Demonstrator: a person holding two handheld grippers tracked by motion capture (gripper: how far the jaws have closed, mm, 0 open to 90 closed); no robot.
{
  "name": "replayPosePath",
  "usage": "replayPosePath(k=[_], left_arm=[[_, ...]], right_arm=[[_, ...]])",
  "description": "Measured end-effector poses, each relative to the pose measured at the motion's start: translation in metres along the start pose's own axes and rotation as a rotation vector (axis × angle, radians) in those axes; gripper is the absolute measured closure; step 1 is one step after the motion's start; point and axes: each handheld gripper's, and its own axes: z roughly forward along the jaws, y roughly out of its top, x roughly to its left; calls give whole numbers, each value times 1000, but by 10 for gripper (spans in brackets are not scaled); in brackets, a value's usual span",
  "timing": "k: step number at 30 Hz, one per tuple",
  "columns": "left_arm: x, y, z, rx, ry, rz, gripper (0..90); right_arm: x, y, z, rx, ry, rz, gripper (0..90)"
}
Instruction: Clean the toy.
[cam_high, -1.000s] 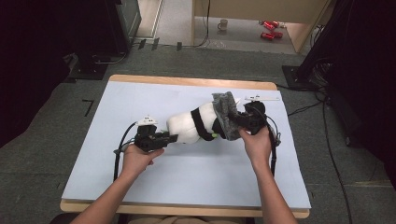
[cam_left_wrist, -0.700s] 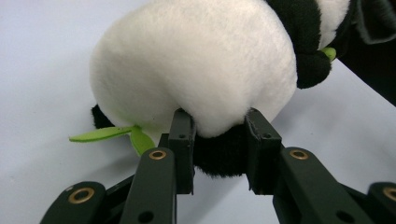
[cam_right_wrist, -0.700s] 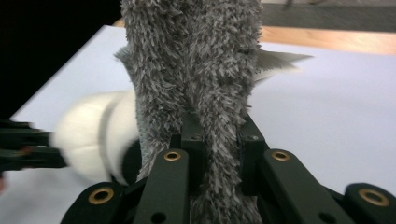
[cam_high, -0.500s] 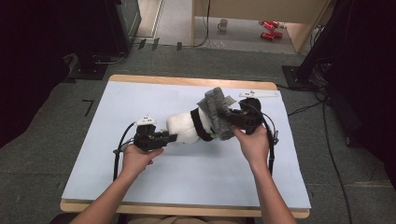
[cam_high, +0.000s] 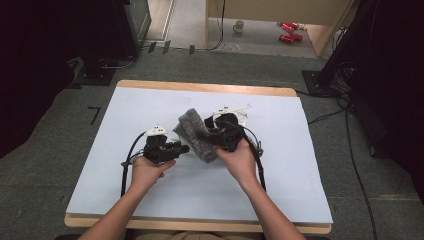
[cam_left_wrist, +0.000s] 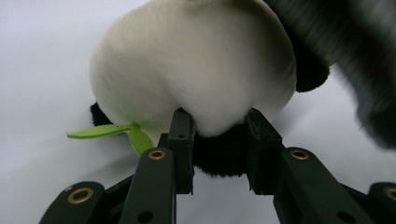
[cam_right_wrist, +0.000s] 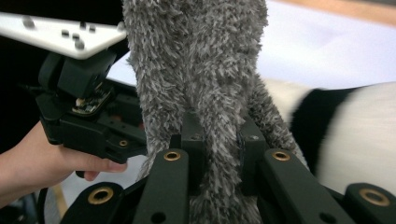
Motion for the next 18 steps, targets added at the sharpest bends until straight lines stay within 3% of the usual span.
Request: replayPosePath(k=[2,5,7,11,15,18], left_arm=[[-1,-1,-1,0,4,4,682],[-2,-2,0,6,14,7,684],[-1,-2,0,6,12,6,684],[-1,-1,1,3,6,14,684],[4,1,-1,8,0,12,685],[4,2,0,4,-9,16,685]], right_arm=[[4,-2,11,22,3,-12,782],[5,-8,25,67,-61,-39,779],[-1,-12,29,49,-42,-26,779],[-8,-12,26,45,-51,-29,776],[-16,-12,17,43,-113,-49,771],[-27,-12,9,40,-114,-16,780]])
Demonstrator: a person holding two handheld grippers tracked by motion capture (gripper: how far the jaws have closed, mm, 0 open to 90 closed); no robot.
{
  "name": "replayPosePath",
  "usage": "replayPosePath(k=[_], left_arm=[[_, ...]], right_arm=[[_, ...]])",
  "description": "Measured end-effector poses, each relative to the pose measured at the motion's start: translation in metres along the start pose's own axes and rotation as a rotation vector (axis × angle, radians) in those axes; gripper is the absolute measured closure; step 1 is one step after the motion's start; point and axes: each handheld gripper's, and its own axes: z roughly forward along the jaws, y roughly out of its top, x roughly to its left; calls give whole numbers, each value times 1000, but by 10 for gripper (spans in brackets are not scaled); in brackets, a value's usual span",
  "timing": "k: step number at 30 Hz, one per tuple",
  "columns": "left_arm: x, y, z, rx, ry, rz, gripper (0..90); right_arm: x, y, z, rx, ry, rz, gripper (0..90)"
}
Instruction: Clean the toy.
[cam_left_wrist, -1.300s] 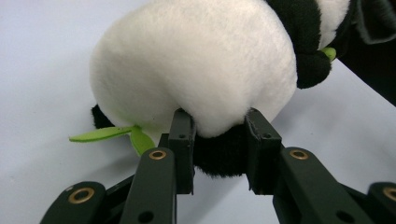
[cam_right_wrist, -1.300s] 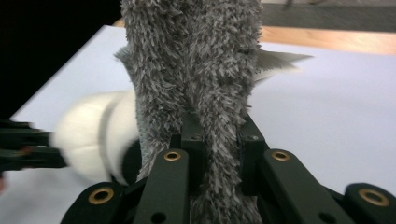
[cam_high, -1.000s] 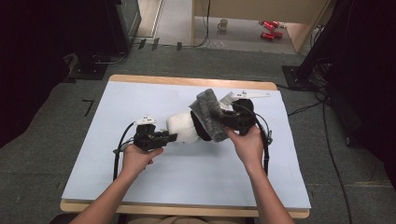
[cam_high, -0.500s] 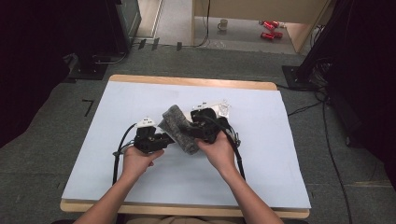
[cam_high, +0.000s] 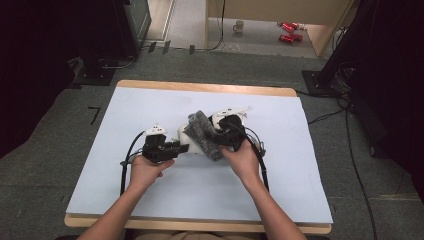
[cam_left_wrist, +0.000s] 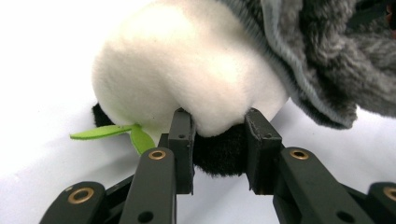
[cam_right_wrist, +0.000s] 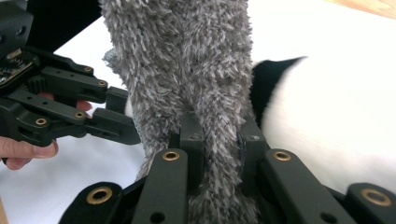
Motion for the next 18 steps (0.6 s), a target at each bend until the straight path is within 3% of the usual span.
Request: replayPosePath(k=[6,18], left_arm=[[3,2,0,5,-9,-7,686],[7,5,1,6,-24,-16,686]], right_arm=[[-12,0,-13,-7,7,42,784],[-55,-4,-52,-98,-74,156,777]])
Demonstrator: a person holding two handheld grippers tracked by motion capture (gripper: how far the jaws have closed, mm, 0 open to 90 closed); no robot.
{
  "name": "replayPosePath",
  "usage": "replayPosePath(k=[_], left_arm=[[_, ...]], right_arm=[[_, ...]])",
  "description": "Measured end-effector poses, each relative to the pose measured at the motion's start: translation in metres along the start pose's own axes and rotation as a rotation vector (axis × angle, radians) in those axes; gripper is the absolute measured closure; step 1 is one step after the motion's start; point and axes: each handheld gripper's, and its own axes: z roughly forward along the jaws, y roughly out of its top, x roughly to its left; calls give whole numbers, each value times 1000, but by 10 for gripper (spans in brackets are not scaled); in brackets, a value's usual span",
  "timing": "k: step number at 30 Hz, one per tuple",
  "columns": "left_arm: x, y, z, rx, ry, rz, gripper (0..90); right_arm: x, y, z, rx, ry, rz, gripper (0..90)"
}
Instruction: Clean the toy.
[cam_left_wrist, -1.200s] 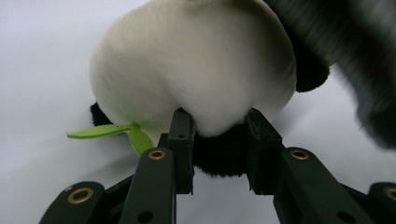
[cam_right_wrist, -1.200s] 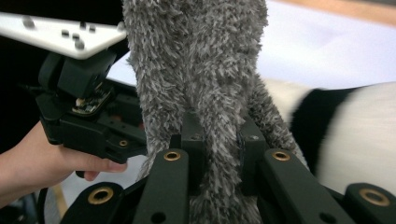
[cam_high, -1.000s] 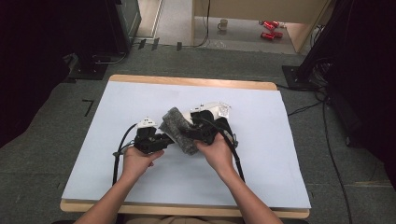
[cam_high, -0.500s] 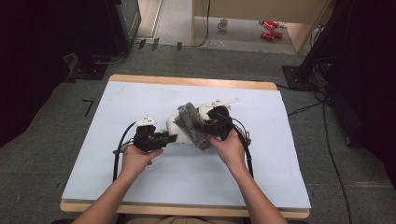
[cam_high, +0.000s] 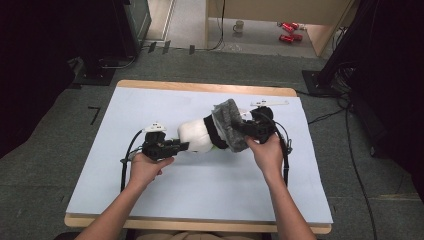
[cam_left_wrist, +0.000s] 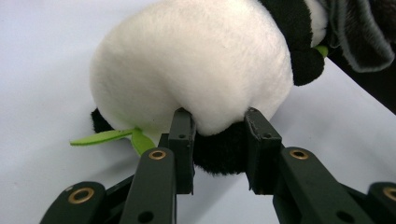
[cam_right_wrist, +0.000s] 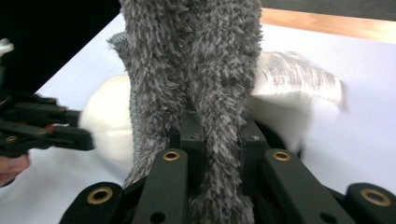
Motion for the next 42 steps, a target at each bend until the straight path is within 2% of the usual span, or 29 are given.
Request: replayPosePath(k=[4,12,22,26,28,31,37,42], left_arm=[[-1,0,1,2,0,6,686],[-1,0,1,3,-1,5,686],[0,0,1,7,0,8,686],[2,0,1,10,-2,-1,684],[2,0,1,10,0,-1,685],[3,-1,1,9,-1,-4,685],[3,-1,1,10,-1,-2,684],[5,-1,-1,7,-2,-11,684]], right_arm=[[-13,-3,-2,-12,-12,32,775],[-31,-9,-3,-30,-47,75,776],[-45,-16,0,-30,-76,105,777],[-47,-18,1,-28,-71,118,777],[-45,-19,4,-24,-90,94,778],[-44,-21,6,-29,-96,89,778],[-49,-23,8,-20,-104,103,779],[-56,-25,7,4,-128,121,778]])
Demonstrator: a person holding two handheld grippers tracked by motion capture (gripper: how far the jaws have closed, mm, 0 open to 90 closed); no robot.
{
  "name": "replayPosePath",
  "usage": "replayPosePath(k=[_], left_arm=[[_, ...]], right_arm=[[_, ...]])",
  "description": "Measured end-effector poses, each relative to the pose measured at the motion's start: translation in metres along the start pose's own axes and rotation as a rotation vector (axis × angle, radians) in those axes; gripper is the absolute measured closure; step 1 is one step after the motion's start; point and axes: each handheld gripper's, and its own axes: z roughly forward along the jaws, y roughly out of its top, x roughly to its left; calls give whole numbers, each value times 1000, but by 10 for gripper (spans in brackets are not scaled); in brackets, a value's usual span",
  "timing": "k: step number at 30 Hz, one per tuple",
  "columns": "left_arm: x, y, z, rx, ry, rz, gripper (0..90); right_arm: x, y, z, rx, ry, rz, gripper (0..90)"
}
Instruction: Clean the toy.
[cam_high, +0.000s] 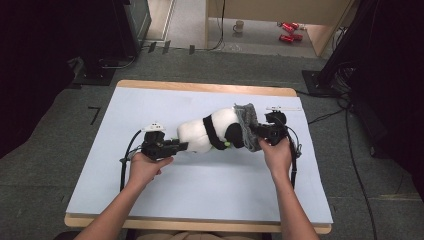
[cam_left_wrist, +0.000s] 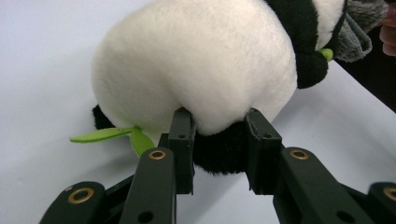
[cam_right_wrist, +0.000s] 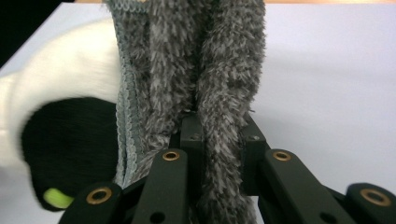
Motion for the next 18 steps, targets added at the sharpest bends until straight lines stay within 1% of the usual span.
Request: replayPosePath(k=[1,3,5,7,9,10,12,15,18], left_arm=[[1,0,0,-1,-2,-7,685],[2,1,-2,-7,-2,-20,686],[2,1,-2,-12,1,-22,686],[0,2,-2,-19,4,-22,687],[-2,3,-2,-19,6,-19,689],[-3,3,-2,-20,4,-19,691],[-5,4,-3,-15,-4,-26,695],[-10,7,-6,-13,-14,-30,699],[-15,9,-8,-9,-16,-19,700]], right_arm=[[-2,0,-1,7,-8,3,777],[-6,1,-6,1,-23,9,778],[-5,5,-13,-22,-13,16,778],[1,10,-24,-50,6,3,779],[12,16,-34,-74,29,-18,779],[20,19,-38,-83,46,-30,779],[33,23,-43,-90,70,-60,779],[58,26,-46,-89,124,-108,779],[83,25,-44,-83,186,-155,779]])
